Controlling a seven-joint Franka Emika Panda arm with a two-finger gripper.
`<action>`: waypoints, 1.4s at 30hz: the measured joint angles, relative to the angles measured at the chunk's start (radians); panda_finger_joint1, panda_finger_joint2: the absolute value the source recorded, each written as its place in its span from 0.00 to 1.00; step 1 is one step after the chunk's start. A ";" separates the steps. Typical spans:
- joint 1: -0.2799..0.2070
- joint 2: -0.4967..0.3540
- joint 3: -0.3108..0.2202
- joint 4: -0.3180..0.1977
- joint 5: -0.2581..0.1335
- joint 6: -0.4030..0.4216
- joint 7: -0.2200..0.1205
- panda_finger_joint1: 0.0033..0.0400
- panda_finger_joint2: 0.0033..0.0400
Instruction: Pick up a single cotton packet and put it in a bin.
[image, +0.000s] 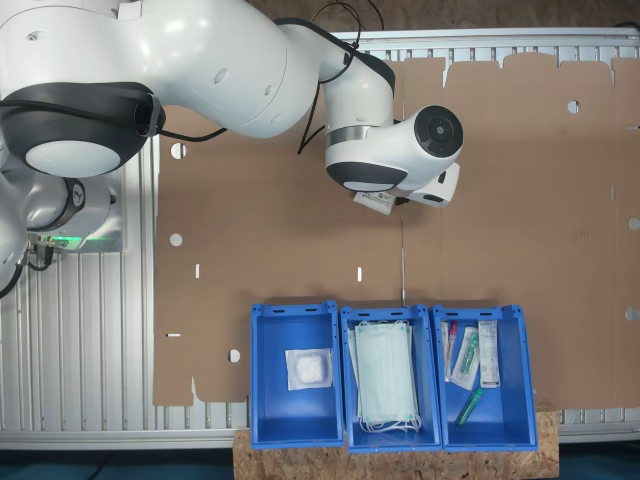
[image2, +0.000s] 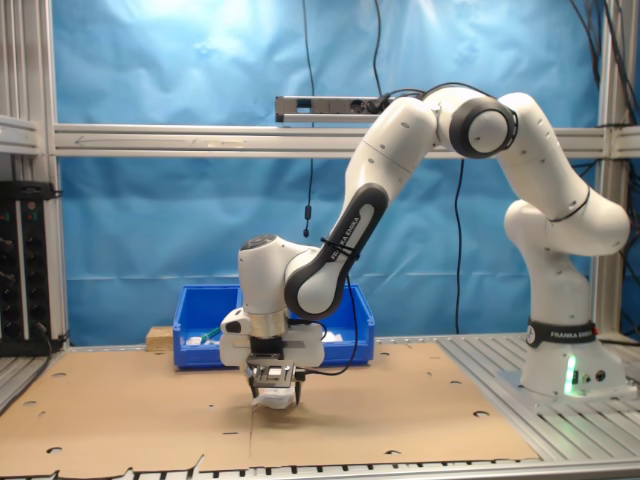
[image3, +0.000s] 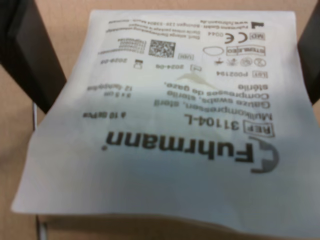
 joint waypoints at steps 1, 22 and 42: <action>0.000 0.000 0.000 0.000 0.000 0.000 0.000 1.00 1.00; 0.000 0.000 0.000 0.000 0.000 0.000 0.000 0.86 0.86; 0.000 0.000 0.000 0.002 0.000 0.000 0.000 0.11 0.11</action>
